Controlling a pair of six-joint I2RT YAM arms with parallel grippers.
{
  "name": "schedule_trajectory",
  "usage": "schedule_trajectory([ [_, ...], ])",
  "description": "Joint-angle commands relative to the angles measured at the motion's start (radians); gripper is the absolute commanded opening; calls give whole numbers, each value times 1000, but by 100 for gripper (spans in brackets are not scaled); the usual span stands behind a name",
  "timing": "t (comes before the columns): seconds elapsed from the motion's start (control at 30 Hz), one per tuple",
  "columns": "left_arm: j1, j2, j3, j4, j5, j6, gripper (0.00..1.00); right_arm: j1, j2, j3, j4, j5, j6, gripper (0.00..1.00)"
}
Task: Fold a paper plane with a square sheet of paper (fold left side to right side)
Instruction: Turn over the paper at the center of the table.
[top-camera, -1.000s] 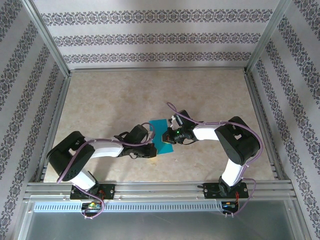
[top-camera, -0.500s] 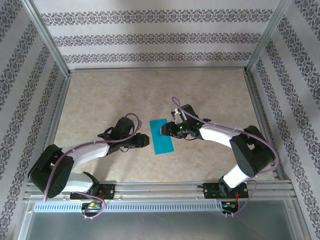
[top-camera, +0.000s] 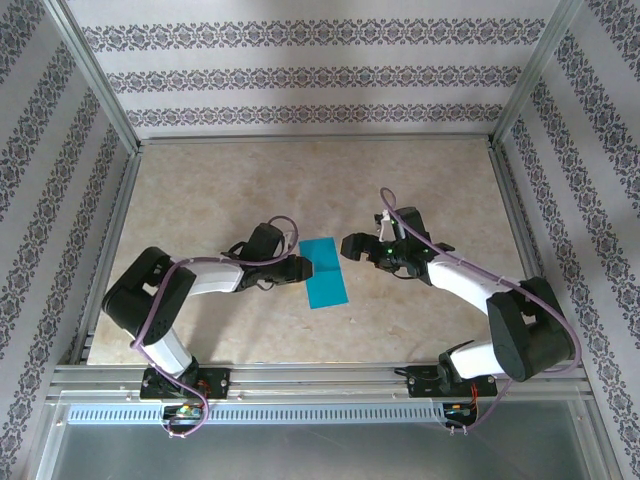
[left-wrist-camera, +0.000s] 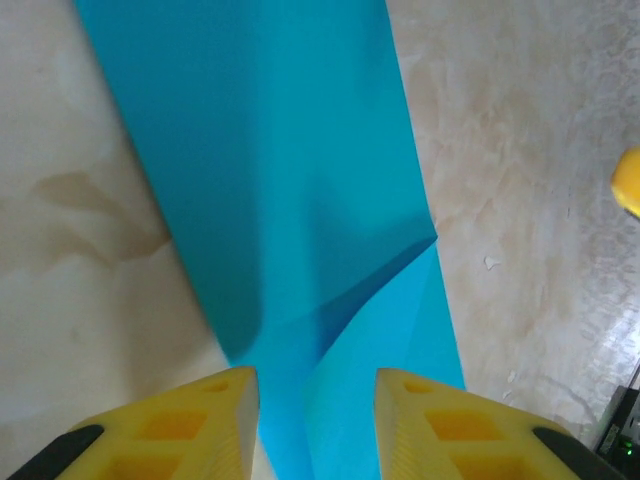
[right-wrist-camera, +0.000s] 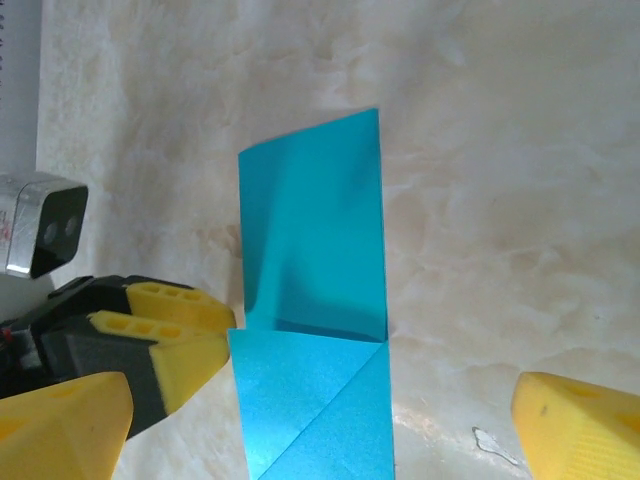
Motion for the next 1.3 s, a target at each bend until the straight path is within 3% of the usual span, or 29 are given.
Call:
schedule_trajectory([
  [0.0, 11, 38, 35, 62, 30, -5, 32, -11, -29, -25, 29, -24, -2, 97],
  [0.17, 10, 77, 47, 82, 51, -13, 24, -21, -40, -45, 28, -31, -2, 97],
  [0.27, 12, 75, 38, 94, 49, -17, 13, -23, -40, -51, 30, -46, -6, 97],
  [0.4, 11, 17, 4, 125, 21, -23, 4, -23, -25, -42, 41, -102, -2, 84],
  [0.6, 10, -103, -66, 186, -34, -46, 2, 11, 43, -9, 82, -160, 19, 70],
  [0.8, 11, -170, -97, 172, -66, -45, 2, 68, 130, 6, 213, -166, 85, 68],
  [1.27, 11, -207, -125, 164, -98, -57, 2, 156, 321, 74, 406, -134, 156, 51],
])
